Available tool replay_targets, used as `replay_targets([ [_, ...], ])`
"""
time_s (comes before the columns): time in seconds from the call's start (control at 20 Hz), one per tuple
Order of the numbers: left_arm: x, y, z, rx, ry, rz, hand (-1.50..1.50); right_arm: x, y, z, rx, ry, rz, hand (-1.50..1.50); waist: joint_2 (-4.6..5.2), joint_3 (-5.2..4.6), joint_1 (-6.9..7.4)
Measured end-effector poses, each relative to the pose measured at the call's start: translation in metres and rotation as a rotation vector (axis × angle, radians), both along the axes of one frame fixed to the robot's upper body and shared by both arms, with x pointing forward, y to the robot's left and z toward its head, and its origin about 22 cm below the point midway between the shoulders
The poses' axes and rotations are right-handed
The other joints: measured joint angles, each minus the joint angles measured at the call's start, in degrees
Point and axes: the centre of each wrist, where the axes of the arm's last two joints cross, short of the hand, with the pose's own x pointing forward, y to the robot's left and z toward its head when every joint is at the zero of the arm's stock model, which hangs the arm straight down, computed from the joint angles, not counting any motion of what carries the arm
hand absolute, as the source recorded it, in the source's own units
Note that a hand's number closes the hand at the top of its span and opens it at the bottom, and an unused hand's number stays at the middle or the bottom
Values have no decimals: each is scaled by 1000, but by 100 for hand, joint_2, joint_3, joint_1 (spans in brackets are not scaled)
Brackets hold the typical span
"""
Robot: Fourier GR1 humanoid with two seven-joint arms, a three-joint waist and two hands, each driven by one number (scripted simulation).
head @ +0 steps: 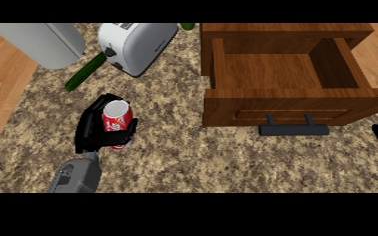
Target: Pick up the can, place it into the drawer and close the drawer
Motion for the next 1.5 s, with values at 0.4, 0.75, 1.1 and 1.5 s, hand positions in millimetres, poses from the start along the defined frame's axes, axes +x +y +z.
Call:
replay_targets([
  [0.4, 21, -11, 51, 35, -43, -25, 150, 4, 0, 4, -3, -8, -17, -150, -4, 2, 10],
  [0.75, 44, -56, 107, 68, -98, -76, 150, -2, -4, 4, -4, -9, -22, -150, -6, 3, -8],
  [1.1, 61, -104, 161, 87, -112, -138, 150, -2, -4, 7, -8, -15, -26, -150, -2, 4, -16],
  [1.5, 83, -163, 222, 121, -156, -164, 150, -2, -3, 7, -10, -20, -25, -150, 5, 4, -67],
])
